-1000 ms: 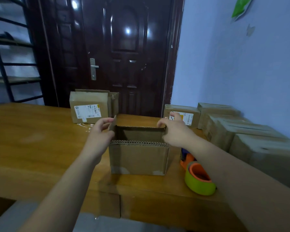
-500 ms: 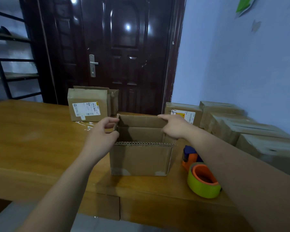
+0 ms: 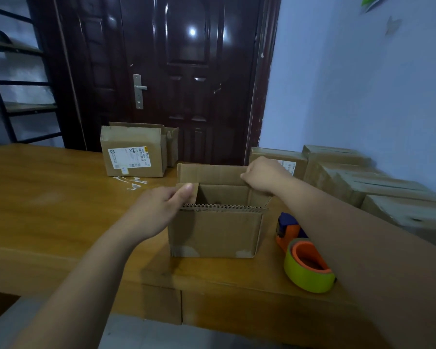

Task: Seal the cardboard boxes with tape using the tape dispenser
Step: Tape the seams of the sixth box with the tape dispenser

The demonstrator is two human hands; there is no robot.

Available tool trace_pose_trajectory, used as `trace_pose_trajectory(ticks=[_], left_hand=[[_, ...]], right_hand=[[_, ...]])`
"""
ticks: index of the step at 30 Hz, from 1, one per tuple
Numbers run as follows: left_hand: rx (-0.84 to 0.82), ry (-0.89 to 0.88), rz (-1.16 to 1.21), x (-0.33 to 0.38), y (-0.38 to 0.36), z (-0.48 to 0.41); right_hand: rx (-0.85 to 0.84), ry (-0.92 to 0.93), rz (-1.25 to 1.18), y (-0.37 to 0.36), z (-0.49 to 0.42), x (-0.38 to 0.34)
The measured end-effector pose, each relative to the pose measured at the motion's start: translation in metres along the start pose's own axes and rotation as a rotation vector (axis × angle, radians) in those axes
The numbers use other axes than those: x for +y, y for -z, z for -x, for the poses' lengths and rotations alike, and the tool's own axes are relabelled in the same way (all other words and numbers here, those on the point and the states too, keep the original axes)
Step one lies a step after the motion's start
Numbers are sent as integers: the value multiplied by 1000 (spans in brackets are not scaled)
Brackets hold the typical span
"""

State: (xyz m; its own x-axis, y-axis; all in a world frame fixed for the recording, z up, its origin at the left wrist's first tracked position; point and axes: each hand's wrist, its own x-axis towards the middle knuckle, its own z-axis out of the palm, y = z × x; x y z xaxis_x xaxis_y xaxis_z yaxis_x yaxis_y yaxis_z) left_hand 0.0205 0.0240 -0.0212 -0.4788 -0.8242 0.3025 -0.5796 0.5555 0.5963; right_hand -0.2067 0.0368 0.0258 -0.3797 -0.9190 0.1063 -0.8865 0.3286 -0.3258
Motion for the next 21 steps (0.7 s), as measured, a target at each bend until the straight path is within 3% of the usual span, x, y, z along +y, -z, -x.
trace_pose_trajectory(ticks=[6, 10, 12, 17, 21], left_hand=[[-126, -54, 96, -20, 0, -2], [74, -23, 259, -23, -12, -4], [216, 21, 354, -22, -20, -5], [302, 42, 556, -26, -31, -6], [128, -21, 615, -33, -25, -1]], right_hand=[[-141, -105, -680, 0, 6, 1], [-87, -327, -1128, -9, 0, 21], [-12, -352, -1345, -13, -2, 25], [-23, -220, -1222, -29, 4, 27], [-33, -227, -1237, -36, 9, 39]])
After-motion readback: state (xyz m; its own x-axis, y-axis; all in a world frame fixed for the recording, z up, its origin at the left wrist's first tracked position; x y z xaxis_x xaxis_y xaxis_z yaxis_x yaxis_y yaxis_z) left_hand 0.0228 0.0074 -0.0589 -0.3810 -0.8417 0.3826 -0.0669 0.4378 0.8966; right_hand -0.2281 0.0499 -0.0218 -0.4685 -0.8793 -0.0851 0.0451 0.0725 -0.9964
